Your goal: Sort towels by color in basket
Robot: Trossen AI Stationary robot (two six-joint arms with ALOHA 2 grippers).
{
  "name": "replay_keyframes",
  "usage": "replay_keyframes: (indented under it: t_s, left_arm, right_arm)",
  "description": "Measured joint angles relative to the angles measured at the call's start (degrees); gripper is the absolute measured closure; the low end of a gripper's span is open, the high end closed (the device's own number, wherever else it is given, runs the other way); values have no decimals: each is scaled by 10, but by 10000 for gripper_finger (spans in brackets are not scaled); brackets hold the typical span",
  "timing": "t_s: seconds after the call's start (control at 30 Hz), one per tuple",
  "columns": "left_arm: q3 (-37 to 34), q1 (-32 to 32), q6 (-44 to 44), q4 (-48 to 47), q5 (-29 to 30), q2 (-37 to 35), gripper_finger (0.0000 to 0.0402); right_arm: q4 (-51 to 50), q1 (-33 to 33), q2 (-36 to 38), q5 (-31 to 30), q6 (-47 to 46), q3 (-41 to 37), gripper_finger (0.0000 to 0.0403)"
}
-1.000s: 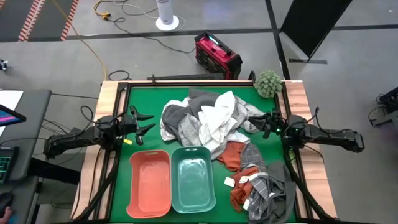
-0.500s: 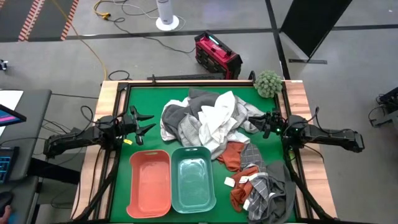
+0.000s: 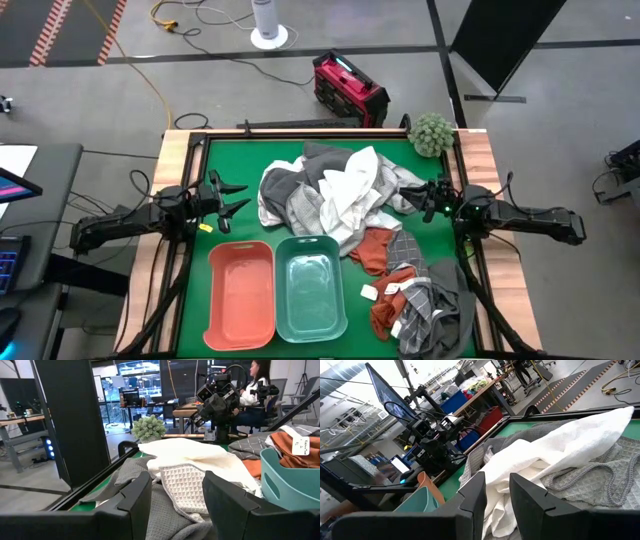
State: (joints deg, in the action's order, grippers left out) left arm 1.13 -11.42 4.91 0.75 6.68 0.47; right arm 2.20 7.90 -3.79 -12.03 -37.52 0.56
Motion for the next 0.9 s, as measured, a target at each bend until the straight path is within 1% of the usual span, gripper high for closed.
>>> replay_keyframes:
  t_s: [0.53, 0.9]
  left_arm:
    - [0, 0, 0, 0, 0, 0, 235]
    - [0, 0, 0, 0, 0, 0, 235]
  right_arm:
    - [0, 1, 0, 0, 0, 0, 288]
    - [23, 1, 0, -1, 0, 0, 288]
